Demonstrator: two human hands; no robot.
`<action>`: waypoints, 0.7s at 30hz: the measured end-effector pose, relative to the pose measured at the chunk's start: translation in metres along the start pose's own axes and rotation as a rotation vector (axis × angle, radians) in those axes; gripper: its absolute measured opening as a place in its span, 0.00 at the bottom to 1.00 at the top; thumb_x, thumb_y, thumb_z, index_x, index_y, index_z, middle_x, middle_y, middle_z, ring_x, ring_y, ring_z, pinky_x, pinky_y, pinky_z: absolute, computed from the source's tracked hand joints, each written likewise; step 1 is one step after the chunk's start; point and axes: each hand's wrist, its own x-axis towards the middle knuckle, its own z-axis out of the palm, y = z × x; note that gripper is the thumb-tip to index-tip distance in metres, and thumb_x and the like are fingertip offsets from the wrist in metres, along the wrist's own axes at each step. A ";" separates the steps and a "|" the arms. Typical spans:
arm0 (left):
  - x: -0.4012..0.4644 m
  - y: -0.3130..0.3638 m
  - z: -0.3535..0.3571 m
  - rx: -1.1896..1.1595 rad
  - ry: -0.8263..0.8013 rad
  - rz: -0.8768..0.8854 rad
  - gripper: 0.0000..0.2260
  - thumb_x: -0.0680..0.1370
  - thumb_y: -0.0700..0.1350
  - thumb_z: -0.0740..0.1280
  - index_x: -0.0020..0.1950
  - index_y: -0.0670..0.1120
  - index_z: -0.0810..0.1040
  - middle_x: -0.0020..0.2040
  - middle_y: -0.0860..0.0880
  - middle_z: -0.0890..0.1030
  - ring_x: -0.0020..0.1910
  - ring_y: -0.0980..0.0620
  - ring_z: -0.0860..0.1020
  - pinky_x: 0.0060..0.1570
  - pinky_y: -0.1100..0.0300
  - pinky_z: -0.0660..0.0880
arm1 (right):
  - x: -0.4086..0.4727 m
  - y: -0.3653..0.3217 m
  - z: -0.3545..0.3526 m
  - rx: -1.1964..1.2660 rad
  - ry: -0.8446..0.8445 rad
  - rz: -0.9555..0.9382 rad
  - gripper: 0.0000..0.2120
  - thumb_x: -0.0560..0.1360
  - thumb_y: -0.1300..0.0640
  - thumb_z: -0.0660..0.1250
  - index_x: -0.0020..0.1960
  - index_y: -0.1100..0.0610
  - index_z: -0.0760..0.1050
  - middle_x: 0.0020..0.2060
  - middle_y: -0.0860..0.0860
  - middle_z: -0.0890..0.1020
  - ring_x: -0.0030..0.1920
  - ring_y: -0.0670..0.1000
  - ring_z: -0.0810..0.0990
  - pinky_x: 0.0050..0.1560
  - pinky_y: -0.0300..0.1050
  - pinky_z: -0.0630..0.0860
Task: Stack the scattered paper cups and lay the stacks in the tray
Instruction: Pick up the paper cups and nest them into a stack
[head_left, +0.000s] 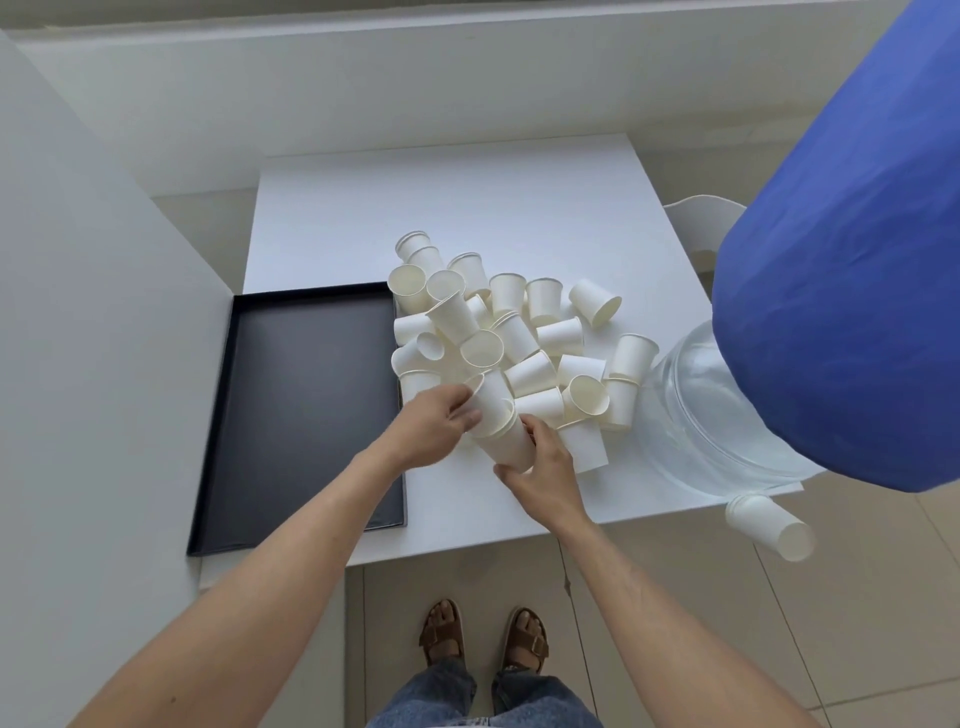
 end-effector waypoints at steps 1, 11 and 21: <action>-0.001 0.002 0.004 0.020 -0.029 0.008 0.10 0.81 0.45 0.64 0.46 0.38 0.74 0.45 0.38 0.77 0.41 0.45 0.72 0.44 0.49 0.71 | -0.001 -0.001 0.001 0.011 -0.002 -0.007 0.29 0.67 0.59 0.75 0.67 0.52 0.70 0.56 0.46 0.75 0.54 0.45 0.72 0.50 0.31 0.68; -0.004 0.005 0.044 -0.161 0.140 0.222 0.10 0.82 0.49 0.63 0.51 0.43 0.79 0.48 0.50 0.77 0.51 0.51 0.74 0.52 0.56 0.69 | -0.016 0.005 -0.002 0.078 0.070 0.022 0.28 0.67 0.59 0.75 0.65 0.51 0.71 0.56 0.45 0.78 0.54 0.48 0.76 0.51 0.41 0.74; 0.036 -0.050 0.054 0.371 0.118 -0.068 0.36 0.74 0.53 0.71 0.77 0.48 0.58 0.79 0.46 0.56 0.76 0.44 0.56 0.69 0.47 0.61 | -0.044 0.034 -0.012 0.146 0.125 0.191 0.32 0.67 0.59 0.77 0.67 0.51 0.70 0.58 0.45 0.77 0.57 0.48 0.75 0.55 0.41 0.73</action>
